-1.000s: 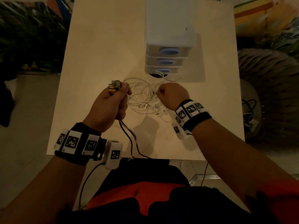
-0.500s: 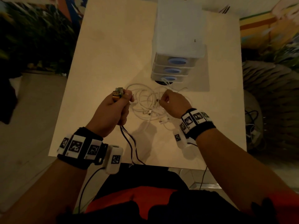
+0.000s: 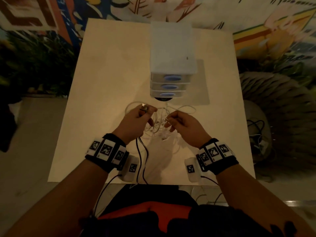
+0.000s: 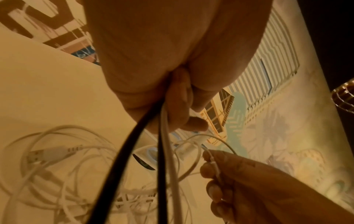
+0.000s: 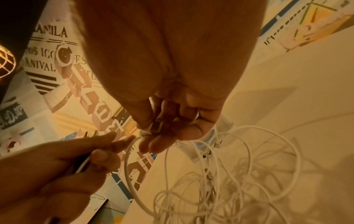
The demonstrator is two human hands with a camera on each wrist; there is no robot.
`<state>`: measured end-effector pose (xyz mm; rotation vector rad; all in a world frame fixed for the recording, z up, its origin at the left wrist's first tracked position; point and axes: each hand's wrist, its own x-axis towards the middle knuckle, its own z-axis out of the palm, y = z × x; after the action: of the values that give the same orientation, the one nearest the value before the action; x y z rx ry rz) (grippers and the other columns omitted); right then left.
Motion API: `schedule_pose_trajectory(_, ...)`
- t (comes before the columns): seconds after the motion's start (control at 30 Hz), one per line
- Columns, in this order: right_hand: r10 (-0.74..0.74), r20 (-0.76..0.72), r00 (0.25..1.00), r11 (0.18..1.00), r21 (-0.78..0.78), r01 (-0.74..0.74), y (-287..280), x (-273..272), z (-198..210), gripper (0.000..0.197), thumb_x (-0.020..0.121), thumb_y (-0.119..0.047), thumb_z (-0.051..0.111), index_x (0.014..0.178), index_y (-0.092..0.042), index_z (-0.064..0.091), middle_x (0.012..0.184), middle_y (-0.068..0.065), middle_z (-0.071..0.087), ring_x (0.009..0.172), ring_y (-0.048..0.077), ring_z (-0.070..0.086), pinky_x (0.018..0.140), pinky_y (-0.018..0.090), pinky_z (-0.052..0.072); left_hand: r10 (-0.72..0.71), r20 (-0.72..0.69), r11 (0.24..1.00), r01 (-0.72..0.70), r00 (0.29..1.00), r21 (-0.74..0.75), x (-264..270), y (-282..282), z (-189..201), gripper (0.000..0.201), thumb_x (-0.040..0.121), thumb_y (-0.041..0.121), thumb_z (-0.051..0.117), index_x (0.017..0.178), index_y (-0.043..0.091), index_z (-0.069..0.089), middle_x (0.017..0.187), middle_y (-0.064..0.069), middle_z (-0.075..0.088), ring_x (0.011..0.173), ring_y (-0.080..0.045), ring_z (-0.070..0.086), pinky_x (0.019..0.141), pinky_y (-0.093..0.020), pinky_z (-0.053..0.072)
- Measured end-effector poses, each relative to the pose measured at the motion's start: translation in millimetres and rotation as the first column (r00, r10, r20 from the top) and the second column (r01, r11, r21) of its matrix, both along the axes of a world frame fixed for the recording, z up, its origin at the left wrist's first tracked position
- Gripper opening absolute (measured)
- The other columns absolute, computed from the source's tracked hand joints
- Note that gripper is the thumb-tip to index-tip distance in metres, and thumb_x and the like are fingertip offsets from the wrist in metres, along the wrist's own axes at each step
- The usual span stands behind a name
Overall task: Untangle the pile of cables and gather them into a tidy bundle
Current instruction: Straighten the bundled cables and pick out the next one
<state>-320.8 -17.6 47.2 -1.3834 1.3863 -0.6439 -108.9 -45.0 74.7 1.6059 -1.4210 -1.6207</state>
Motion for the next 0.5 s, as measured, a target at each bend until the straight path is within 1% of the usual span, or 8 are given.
schedule_pose_trajectory(0.07, -0.006, -0.007, 1.0, 1.0, 0.001, 0.006, 2.7, 0.6, -2.0, 0.008, 0.103, -0.023, 0.056, 0.099, -0.024, 0.064, 0.092, -0.001, 0.076, 0.079, 0.016, 0.07, 0.08, 0.033, 0.056, -0.091, 0.094, 0.995, 0.095, 0.991, -0.039, -11.8, -0.9, -0.2, 0.028, 0.106, 0.04, 0.046, 0.119, 0.024, 0.065, 0.081, 0.0, 0.073, 0.043, -0.007, 0.045, 0.051, -0.025, 0.038)
schedule_pose_trajectory(0.1, -0.015, -0.009, 1.0, 1.0, 0.003, 0.015, 3.7, 0.4, -2.8, 0.008, 0.102, -0.023, 0.056, 0.1, -0.025, 0.063, 0.091, -0.002, 0.076, 0.079, 0.016, 0.07, 0.081, 0.034, 0.056, -0.13, 0.151, 0.987, 0.142, 0.98, -0.069, -16.2, -1.4, -1.5, 0.027, 0.105, 0.04, 0.047, 0.119, 0.024, 0.064, 0.081, 0.001, 0.073, 0.046, -0.002, 0.05, 0.054, -0.024, 0.039)
schedule_pose_trajectory(0.17, -0.048, -0.005, 0.999, 0.999, 0.002, 0.048, 5.3, -2.7, -5.1, 0.009, 0.103, -0.022, 0.055, 0.099, -0.024, 0.063, 0.091, -0.003, 0.075, 0.078, 0.015, 0.069, 0.08, 0.032, 0.055, -0.159, 0.233, 0.975, 0.189, 0.96, -0.113, -19.4, -4.5, -5.8, 0.024, 0.105, 0.035, 0.049, 0.117, 0.022, 0.064, 0.08, 0.002, 0.071, 0.053, 0.004, 0.055, 0.057, -0.02, 0.04)
schedule_pose_trajectory(0.2, -0.067, 0.001, 0.998, 0.998, 0.0, 0.067, 6.1, -5.5, -6.2, 0.01, 0.103, -0.021, 0.054, 0.099, -0.023, 0.062, 0.091, -0.003, 0.075, 0.077, 0.014, 0.068, 0.078, 0.029, 0.054, -0.153, 0.248, 0.976, 0.185, 0.957, -0.113, -18.5, -7.0, -8.3, 0.023, 0.105, 0.031, 0.048, 0.117, 0.021, 0.064, 0.079, 0.002, 0.069, 0.053, 0.006, 0.055, 0.055, -0.016, 0.039)
schedule_pose_trajectory(0.27, -0.093, 0.024, 0.995, 0.996, 0.006, 0.093, 7.4, -11.1, -7.3, 0.012, 0.104, -0.018, 0.052, 0.098, -0.022, 0.061, 0.093, -0.001, 0.075, 0.076, 0.011, 0.068, 0.072, 0.02, 0.05, -0.12, 0.25, 0.987, 0.142, 0.961, -0.07, -15.3, -12.8, -13.5, 0.023, 0.106, 0.027, 0.047, 0.118, 0.018, 0.065, 0.077, 0.001, 0.064, 0.046, 0.004, 0.052, 0.049, -0.013, 0.037)
schedule_pose_trajectory(0.33, -0.09, 0.04, 0.995, 0.996, 0.014, 0.09, 8.8, -13.8, -8.8, 0.014, 0.105, -0.017, 0.051, 0.096, -0.025, 0.06, 0.095, 0.002, 0.075, 0.078, 0.011, 0.068, 0.071, 0.017, 0.048, -0.059, 0.219, 0.998, 0.054, 0.974, 0.026, -14.0, -18.1, -18.8, 0.026, 0.106, 0.033, 0.047, 0.115, 0.018, 0.067, 0.076, 0.0, 0.064, 0.04, -0.004, 0.046, 0.047, -0.02, 0.038)
schedule_pose_trajectory(0.4, -0.07, 0.038, 0.997, 0.997, 0.012, 0.07, 9.8, -12.0, -14.1, 0.014, 0.104, -0.018, 0.052, 0.096, -0.026, 0.06, 0.097, 0.001, 0.075, 0.083, 0.014, 0.07, 0.078, 0.025, 0.053, -0.01, 0.144, 0.991, -0.009, 0.989, 0.132, -16.6, -20.8, -22.1, 0.032, 0.105, 0.041, 0.049, 0.11, 0.018, 0.071, 0.076, -0.001, 0.066, 0.043, -0.014, 0.039, 0.047, -0.026, 0.036)
schedule_pose_trajectory(0.5, -0.043, 0.008, 0.999, 0.999, 0.015, 0.043, 9.6, -2.4, -24.3, 0.01, 0.102, -0.02, 0.055, 0.098, -0.027, 0.061, 0.098, -0.002, 0.074, 0.087, 0.014, 0.072, 0.087, 0.038, 0.057, -0.022, 0.084, 0.988, 0.009, 0.996, 0.153, -21.9, -19.7, -25.1, 0.031, 0.103, 0.042, 0.051, 0.111, 0.021, 0.072, 0.076, 0.0, 0.067, 0.044, -0.014, 0.036, 0.045, -0.026, 0.034)
